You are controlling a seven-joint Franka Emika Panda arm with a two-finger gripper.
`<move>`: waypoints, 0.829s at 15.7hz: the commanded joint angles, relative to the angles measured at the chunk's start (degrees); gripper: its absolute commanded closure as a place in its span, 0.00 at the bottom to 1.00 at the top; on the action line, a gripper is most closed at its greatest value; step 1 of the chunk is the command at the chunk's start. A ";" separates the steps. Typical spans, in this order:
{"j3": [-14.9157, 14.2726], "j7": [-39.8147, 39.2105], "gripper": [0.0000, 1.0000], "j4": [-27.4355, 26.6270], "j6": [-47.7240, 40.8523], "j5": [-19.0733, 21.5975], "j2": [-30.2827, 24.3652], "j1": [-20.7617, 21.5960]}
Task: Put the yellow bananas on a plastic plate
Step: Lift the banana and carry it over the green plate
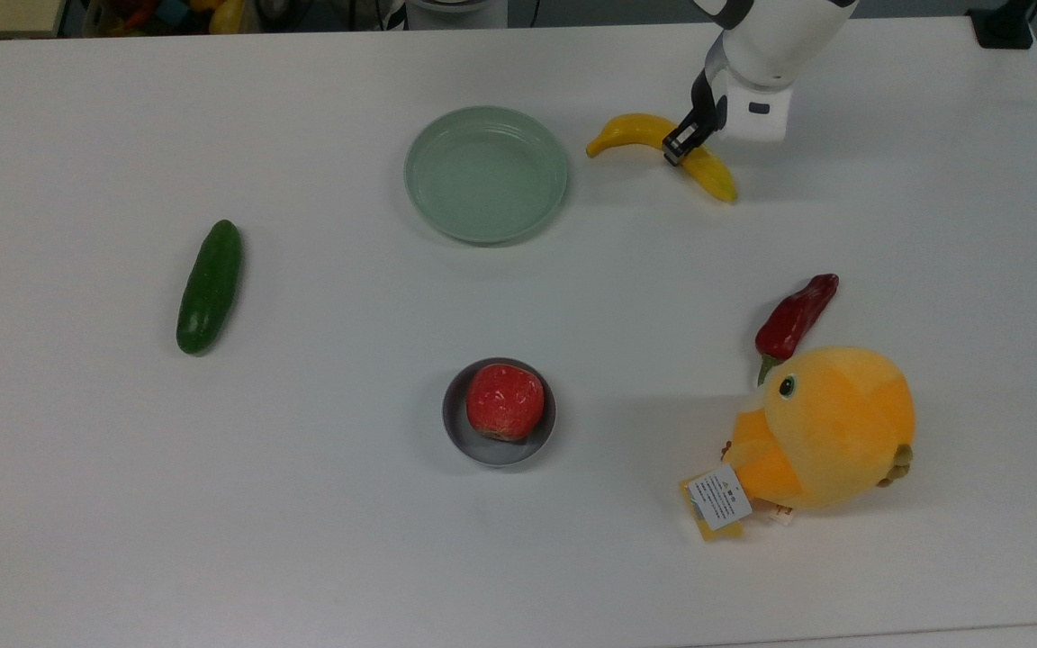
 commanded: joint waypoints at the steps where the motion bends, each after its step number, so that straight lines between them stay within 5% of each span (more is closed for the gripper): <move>1: 0.38 1.34 0.99 -0.42 0.03 -0.27 -5.48 -3.28; 7: -0.06 0.72 0.99 -1.64 -6.65 0.08 -16.30 -11.37; 13: -0.85 2.04 0.98 -4.28 -7.54 0.43 -17.72 -16.47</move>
